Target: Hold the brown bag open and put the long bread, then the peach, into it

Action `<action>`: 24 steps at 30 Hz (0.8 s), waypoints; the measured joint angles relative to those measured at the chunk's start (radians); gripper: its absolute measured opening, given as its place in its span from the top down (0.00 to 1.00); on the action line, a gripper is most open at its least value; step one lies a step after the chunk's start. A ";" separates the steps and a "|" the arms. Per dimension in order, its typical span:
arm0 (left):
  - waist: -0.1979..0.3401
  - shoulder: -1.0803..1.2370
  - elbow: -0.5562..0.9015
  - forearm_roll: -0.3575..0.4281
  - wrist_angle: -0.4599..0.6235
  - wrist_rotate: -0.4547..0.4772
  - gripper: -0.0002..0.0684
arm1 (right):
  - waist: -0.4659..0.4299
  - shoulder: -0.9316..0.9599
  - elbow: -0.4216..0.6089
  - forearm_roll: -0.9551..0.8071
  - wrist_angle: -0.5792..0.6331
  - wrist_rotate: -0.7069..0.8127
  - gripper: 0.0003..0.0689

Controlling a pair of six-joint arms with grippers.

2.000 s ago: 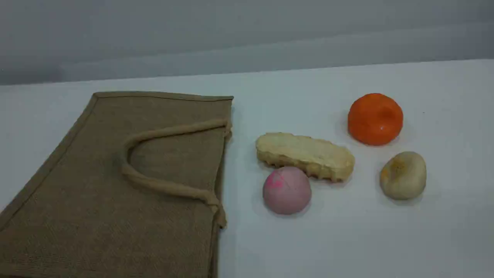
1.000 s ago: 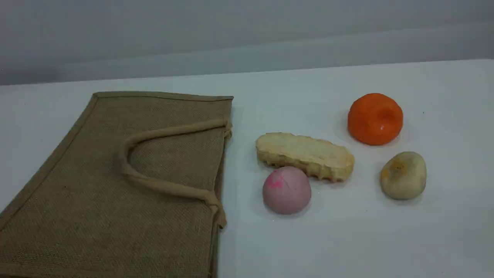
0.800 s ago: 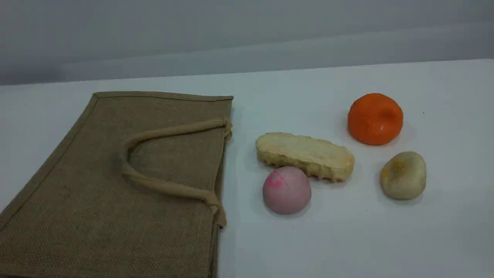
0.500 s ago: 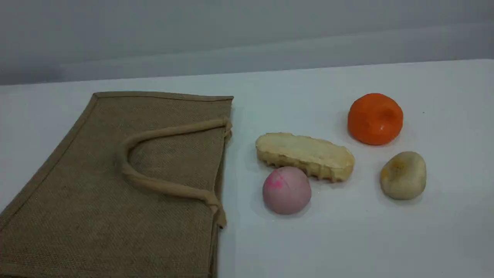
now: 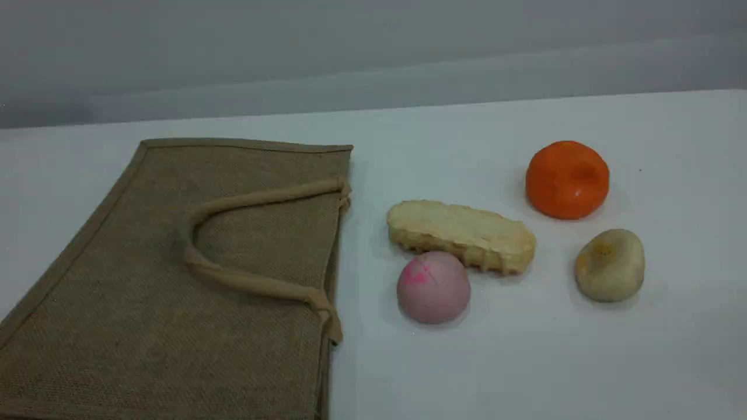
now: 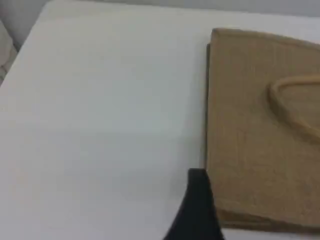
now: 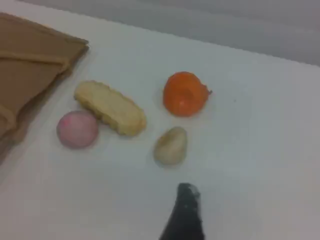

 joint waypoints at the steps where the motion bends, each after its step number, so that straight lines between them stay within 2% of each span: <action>1: -0.011 0.015 0.000 0.012 -0.002 -0.002 0.23 | 0.013 0.007 -0.002 0.000 -0.002 0.000 0.20; 4: -0.036 0.074 -0.006 0.032 -0.009 -0.003 0.24 | 0.042 0.037 -0.005 -0.002 -0.014 0.020 0.20; 10: -0.038 0.231 -0.090 0.039 -0.077 -0.056 0.24 | 0.068 0.134 -0.033 -0.034 -0.055 0.073 0.20; 16: -0.038 0.406 -0.217 0.039 -0.168 -0.059 0.24 | 0.068 0.272 -0.161 -0.081 -0.160 0.111 0.20; 21: -0.038 0.553 -0.328 0.038 -0.202 -0.057 0.24 | 0.068 0.429 -0.275 -0.083 -0.248 0.134 0.20; 24: -0.038 0.644 -0.389 0.037 -0.211 -0.051 0.24 | 0.068 0.523 -0.322 -0.083 -0.260 0.135 0.20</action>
